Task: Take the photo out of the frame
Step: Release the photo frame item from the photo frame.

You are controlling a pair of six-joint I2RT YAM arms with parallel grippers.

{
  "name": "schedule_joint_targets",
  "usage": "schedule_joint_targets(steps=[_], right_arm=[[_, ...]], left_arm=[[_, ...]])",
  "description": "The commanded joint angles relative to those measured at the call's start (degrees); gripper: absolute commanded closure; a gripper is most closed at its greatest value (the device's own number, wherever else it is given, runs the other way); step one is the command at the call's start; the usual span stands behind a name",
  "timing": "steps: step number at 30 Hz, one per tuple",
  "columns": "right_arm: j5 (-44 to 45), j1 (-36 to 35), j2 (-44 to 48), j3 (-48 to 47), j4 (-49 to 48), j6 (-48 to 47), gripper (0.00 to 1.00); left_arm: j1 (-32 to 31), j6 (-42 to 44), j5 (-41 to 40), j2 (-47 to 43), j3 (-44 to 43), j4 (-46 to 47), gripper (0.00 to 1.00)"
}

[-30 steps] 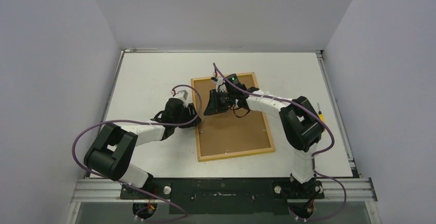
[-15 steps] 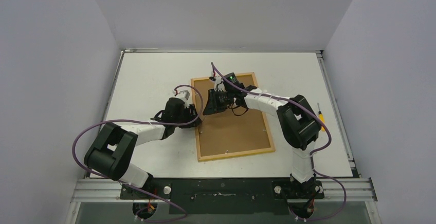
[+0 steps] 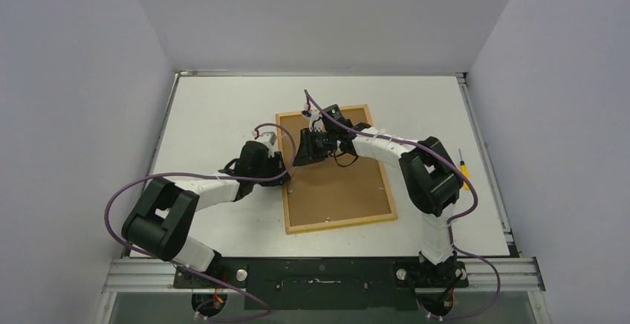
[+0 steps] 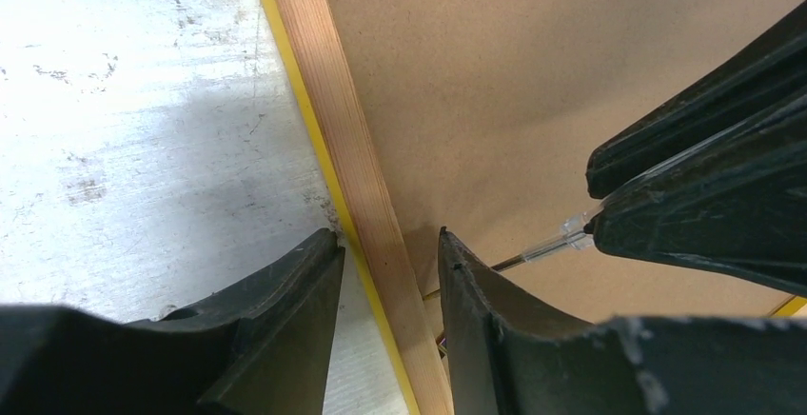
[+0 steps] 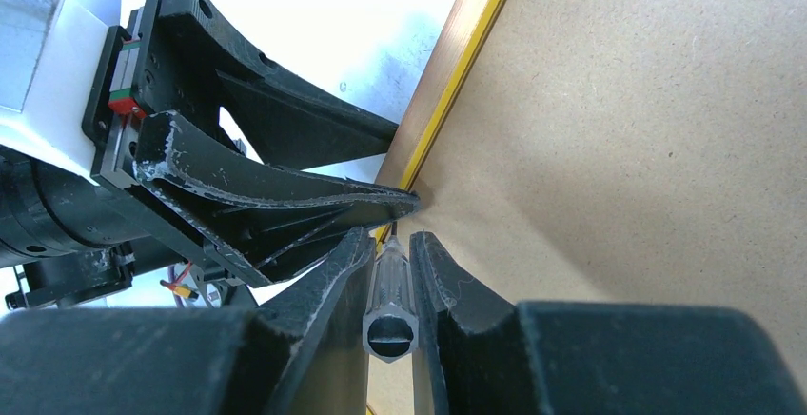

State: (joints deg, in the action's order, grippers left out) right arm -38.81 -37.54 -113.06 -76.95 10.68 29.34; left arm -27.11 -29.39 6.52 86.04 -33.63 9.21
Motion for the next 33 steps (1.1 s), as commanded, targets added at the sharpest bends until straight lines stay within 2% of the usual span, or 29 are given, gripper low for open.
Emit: schedule_joint_targets(steps=[1, 19, 24, 33], right_arm=[[0.3, -0.8, -0.9, -2.4, -0.6, -0.6, 0.95], [1.1, -1.3, -0.6, -3.4, 0.7, -1.1, 0.95], [2.7, -1.4, 0.5, -3.8, 2.4, -2.0, 0.95], [4.9, -1.3, -0.4, -5.5, 5.4, -3.5, 0.95]], left_arm=[[-1.5, 1.7, 1.9, -0.7, -1.9, -2.1, 0.60], [-4.8, 4.1, 2.1, 0.8, -4.2, -3.8, 0.60], [-4.7, 2.3, -3.2, 1.4, -5.3, -6.8, 0.61], [-4.5, 1.7, -4.4, 2.6, -6.1, -8.0, 0.61]])
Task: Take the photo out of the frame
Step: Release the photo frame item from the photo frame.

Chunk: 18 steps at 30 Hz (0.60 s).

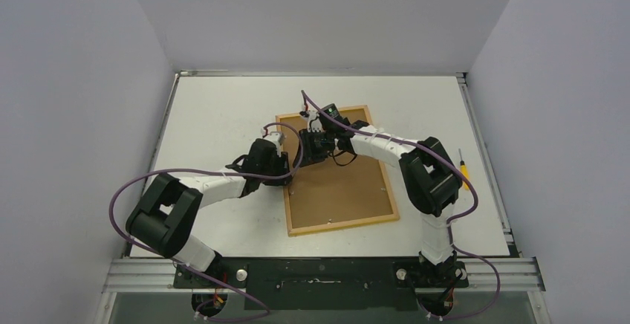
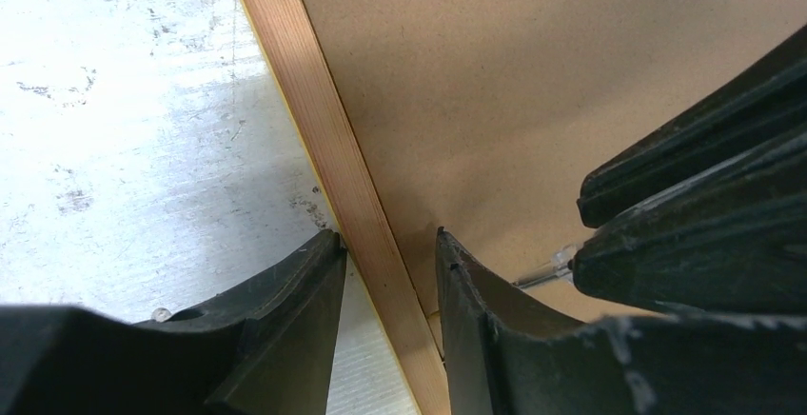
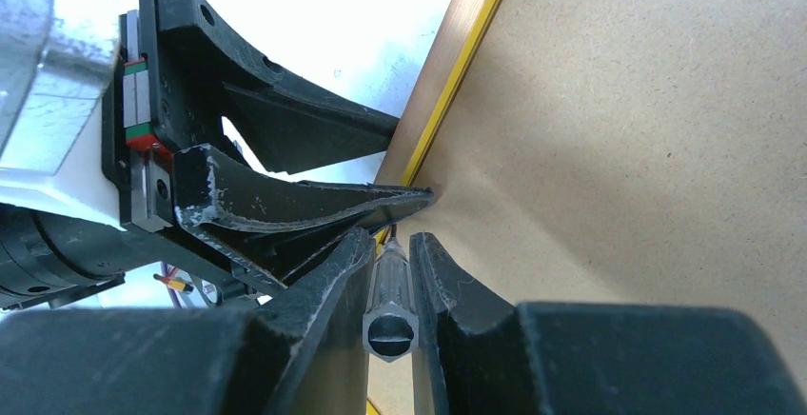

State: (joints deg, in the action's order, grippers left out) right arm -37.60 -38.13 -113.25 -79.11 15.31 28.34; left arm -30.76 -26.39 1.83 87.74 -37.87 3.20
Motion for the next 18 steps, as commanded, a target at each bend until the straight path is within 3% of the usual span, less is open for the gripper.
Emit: schedule_joint_targets(steps=[1, 18], right_arm=[[4.2, -0.8, -0.2, -3.9, 1.4, -2.9, 0.95], [4.3, -0.5, -1.3, -6.5, 5.5, -5.1, 0.95]], left_arm=[[-0.6, -1.7, -0.1, 0.8, -1.6, -1.9, 0.61], [1.1, -2.4, 1.6, 2.6, -1.8, -1.4, 0.78]])
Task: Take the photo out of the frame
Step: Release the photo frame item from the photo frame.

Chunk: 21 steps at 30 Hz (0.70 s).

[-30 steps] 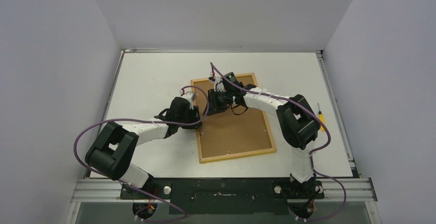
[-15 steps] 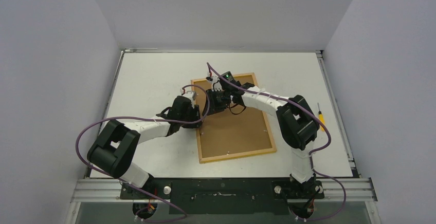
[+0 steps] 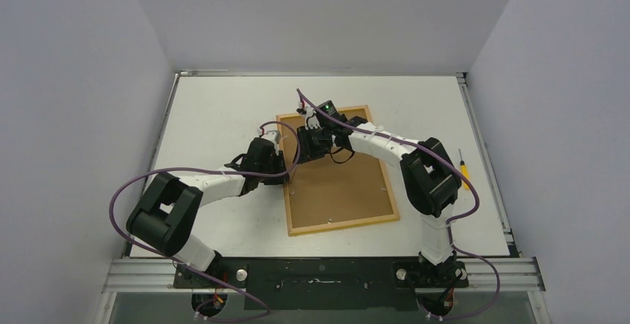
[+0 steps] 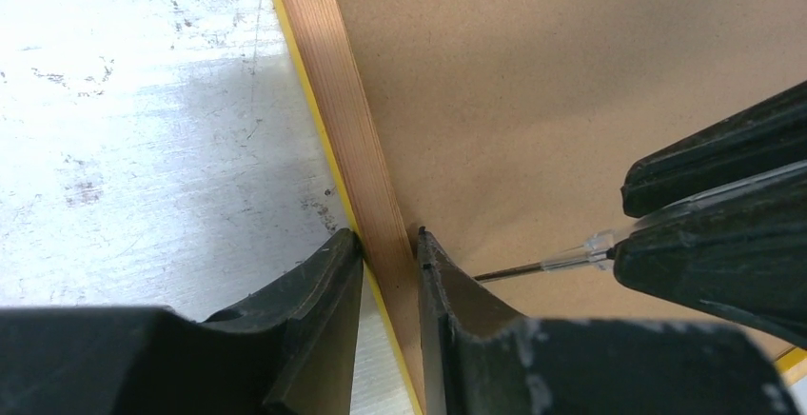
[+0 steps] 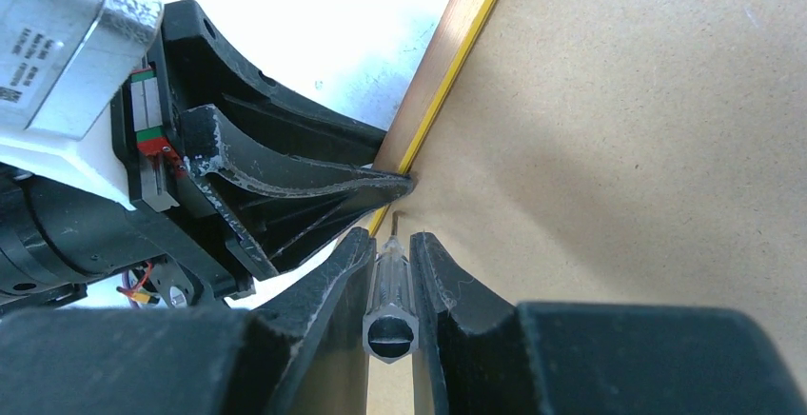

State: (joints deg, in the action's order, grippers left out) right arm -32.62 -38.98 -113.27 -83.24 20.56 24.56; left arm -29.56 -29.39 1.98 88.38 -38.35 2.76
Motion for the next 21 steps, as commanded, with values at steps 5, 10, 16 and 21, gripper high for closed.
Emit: schedule_joint_targets(steps=[5, 10, 16, 21], right_arm=[[-3.7, 0.4, -3.1, -4.2, 2.3, -2.6, 0.95], [-4.4, 0.4, -4.3, -6.5, 5.9, -4.5, 0.95], [-3.6, 1.5, -4.9, -9.6, 9.1, -6.4, 0.95], [-3.5, 2.5, -5.3, -11.4, 10.8, -7.4, 0.95]], left_arm=[[-0.2, 1.0, 1.7, 2.1, -1.5, -0.9, 0.82], [-0.2, 1.4, 2.0, 2.4, -1.7, -1.1, 0.86], [-0.1, 1.7, 1.9, 2.4, -1.8, -1.3, 0.91], [-0.1, 1.8, 1.7, 2.2, -1.8, -1.4, 0.93]])
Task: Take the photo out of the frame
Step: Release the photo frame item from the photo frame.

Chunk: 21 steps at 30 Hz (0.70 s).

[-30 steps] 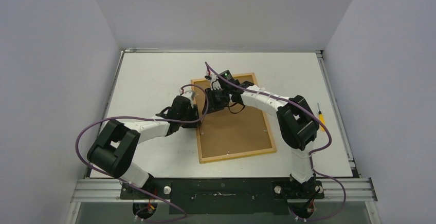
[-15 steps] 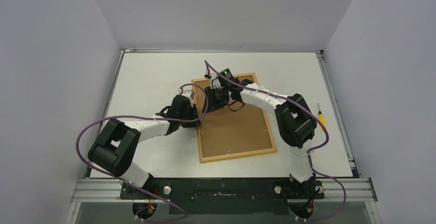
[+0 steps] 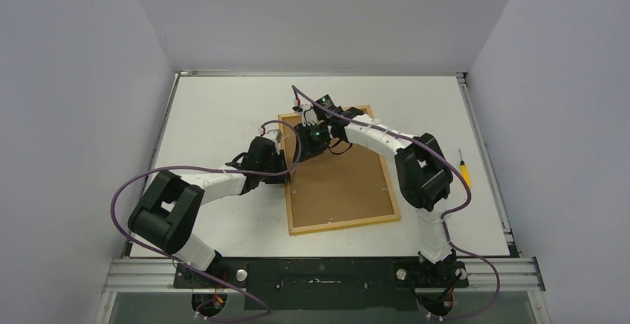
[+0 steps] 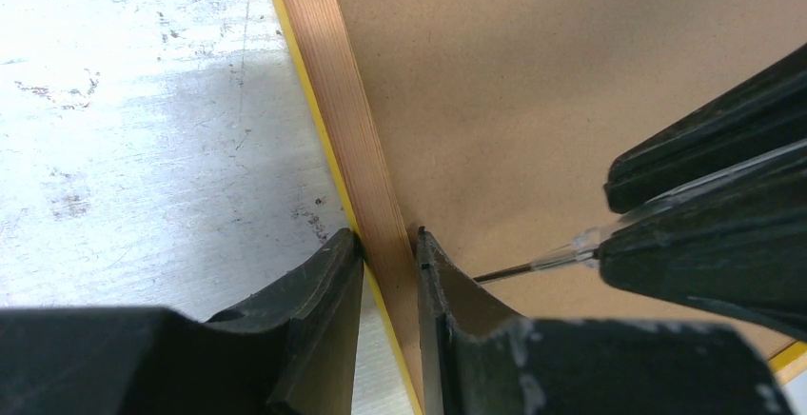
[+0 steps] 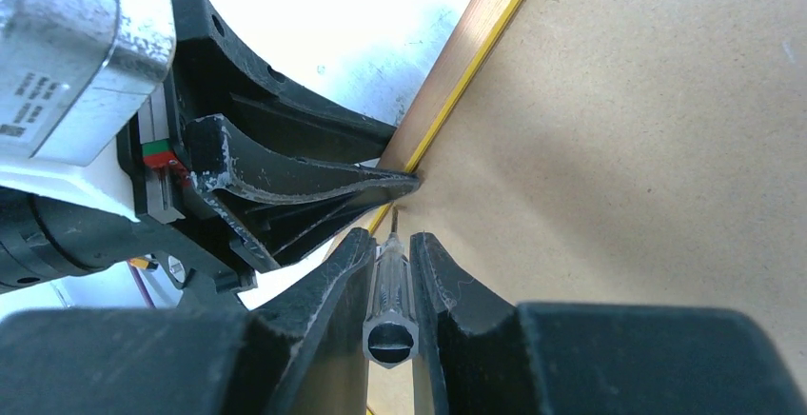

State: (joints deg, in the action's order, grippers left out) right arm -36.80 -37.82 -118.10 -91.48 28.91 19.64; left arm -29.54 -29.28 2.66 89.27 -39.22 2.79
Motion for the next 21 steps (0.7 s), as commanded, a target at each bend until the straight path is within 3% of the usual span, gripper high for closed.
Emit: schedule_joint_targets(steps=[1, 21], right_arm=[[0.7, 1.4, -0.6, -3.5, 2.8, -2.7, 0.95], [-2.1, 0.4, -1.9, -4.4, 5.6, -5.9, 0.95]], left_arm=[[-0.2, 1.7, 1.0, 1.3, -0.9, -1.5, 0.93], [-0.2, 1.7, 1.3, 0.7, -0.7, -0.8, 1.00]])
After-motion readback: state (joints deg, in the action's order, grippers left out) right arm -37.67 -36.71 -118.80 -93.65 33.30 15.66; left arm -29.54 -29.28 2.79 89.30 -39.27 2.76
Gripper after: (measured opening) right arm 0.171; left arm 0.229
